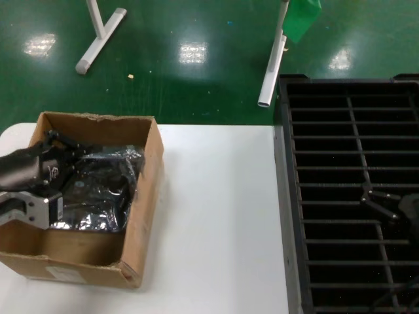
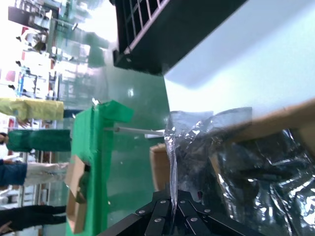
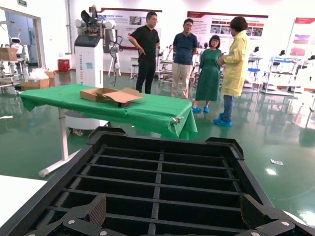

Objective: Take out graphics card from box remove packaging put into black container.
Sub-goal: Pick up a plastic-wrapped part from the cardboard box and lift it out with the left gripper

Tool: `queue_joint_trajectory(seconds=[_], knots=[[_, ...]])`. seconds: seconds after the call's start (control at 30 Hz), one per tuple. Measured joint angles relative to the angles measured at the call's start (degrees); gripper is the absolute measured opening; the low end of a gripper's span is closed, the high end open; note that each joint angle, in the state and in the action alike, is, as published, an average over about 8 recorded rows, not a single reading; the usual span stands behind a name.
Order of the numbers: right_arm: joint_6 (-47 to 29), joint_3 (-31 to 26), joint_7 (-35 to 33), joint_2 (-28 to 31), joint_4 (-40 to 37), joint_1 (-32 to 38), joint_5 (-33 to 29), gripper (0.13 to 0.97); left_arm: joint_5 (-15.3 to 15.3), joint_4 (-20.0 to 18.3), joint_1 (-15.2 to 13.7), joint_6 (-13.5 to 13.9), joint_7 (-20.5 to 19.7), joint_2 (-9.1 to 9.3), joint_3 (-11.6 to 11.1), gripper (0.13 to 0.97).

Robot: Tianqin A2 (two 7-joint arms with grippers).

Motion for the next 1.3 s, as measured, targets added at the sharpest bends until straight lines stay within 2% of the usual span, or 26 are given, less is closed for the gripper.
queue_joint_trajectory(seconds=[0.13, 0.23, 0.33, 0.43, 0.53, 0.63, 0.73, 0.8, 0.9, 1.0, 1.13, 1.3], knots=[[0.0, 0.0, 0.0, 0.0, 0.0, 0.0, 0.0, 0.966, 0.71, -5.64, 2.96, 0.29, -3.41, -2.95, -2.86, 0.142], [0.0, 0.0, 0.0, 0.0, 0.0, 0.0, 0.0, 0.966, 0.15, -9.67, 6.03, 0.26, -5.25, -5.38, -5.88, 0.142], [0.0, 0.0, 0.0, 0.0, 0.0, 0.0, 0.0, 0.966, -2.08, -13.43, 9.89, 0.24, -5.61, -7.5, -9.85, 0.142], [0.0, 0.0, 0.0, 0.0, 0.0, 0.0, 0.0, 0.966, -5.66, -17.19, 14.25, 0.8, -4.51, -8.82, -14.78, 0.142], [0.0, 0.0, 0.0, 0.0, 0.0, 0.0, 0.0, 0.966, -10.13, -20.58, 18.36, 2.52, -2.11, -9.09, -20.07, 0.142], [0.0, 0.0, 0.0, 0.0, 0.0, 0.0, 0.0, 0.966, -14.86, -22.92, 21.57, 5.45, 1.23, -8.37, -24.73, 0.142], [0.0, 0.0, 0.0, 0.0, 0.0, 0.0, 0.0, 0.966, -19.63, -24.07, 23.84, 9.08, 5.18, -6.89, -28.2, 0.142], [0.0, 0.0, 0.0, 0.0, 0.0, 0.0, 0.0, 0.966, -22.54, -24.43, 24.92, 11.48, 7.72, -5.7, -29.63, 0.142], [0.0, 0.0, 0.0, 0.0, 0.0, 0.0, 0.0, 0.966, -25.77, -24.67, 25.92, 14.28, 10.77, -4.02, -30.33, 0.142], [0.0, 0.0, 0.0, 0.0, 0.0, 0.0, 0.0, 0.966, -27.32, -24.62, 25.88, 15.75, 12.62, -2.8, -29.32, 0.142], [0.0, 0.0, 0.0, 0.0, 0.0, 0.0, 0.0, 0.966, -27.37, -23.53, 23.7, 16.29, 14.13, -1.57, -26.0, 0.142], [0.0, 0.0, 0.0, 0.0, 0.0, 0.0, 0.0, 0.966, -27.09, -19.63, 18.07, 17.26, 17.28, 0.8, -20.5, 0.142]])
